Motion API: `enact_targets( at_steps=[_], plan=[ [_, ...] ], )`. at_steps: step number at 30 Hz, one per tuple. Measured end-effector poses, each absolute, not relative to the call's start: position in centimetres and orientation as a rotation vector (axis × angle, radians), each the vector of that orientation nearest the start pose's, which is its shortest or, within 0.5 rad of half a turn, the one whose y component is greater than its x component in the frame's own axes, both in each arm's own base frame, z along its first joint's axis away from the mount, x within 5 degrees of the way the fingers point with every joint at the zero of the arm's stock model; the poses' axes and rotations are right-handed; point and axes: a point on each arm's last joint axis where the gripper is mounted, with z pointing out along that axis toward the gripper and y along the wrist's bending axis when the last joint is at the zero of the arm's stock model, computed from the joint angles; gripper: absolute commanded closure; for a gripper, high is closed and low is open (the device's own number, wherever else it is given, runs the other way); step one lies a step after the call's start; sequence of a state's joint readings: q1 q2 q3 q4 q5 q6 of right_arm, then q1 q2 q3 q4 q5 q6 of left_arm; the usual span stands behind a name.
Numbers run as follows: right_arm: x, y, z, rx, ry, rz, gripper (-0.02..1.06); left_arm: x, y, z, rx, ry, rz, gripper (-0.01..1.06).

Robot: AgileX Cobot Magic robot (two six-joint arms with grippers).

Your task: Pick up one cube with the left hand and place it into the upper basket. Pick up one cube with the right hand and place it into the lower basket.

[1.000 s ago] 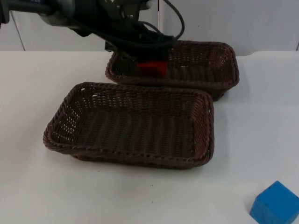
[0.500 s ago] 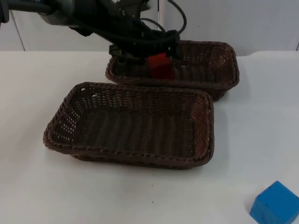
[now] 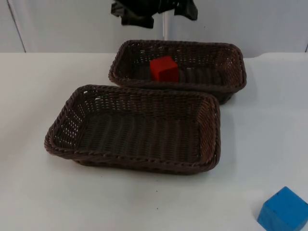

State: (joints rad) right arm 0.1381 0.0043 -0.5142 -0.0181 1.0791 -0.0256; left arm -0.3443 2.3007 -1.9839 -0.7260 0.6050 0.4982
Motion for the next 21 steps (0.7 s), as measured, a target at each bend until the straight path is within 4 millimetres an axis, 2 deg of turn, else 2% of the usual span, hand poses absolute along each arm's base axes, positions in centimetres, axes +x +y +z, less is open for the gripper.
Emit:
enact_targets(
  at_steps=[6,21],
  plan=[
    [-0.6,-0.2,28.0,-0.167,2.046,0.048,0.27,47.5,-20.6,24.5,0.532,2.292,-0.633,0.03],
    [-0.6,-0.2,28.0,-0.167,2.046,0.048,0.27,45.6,-19.0,26.8,0.478,2.46,-0.507,0.03]
  ],
)
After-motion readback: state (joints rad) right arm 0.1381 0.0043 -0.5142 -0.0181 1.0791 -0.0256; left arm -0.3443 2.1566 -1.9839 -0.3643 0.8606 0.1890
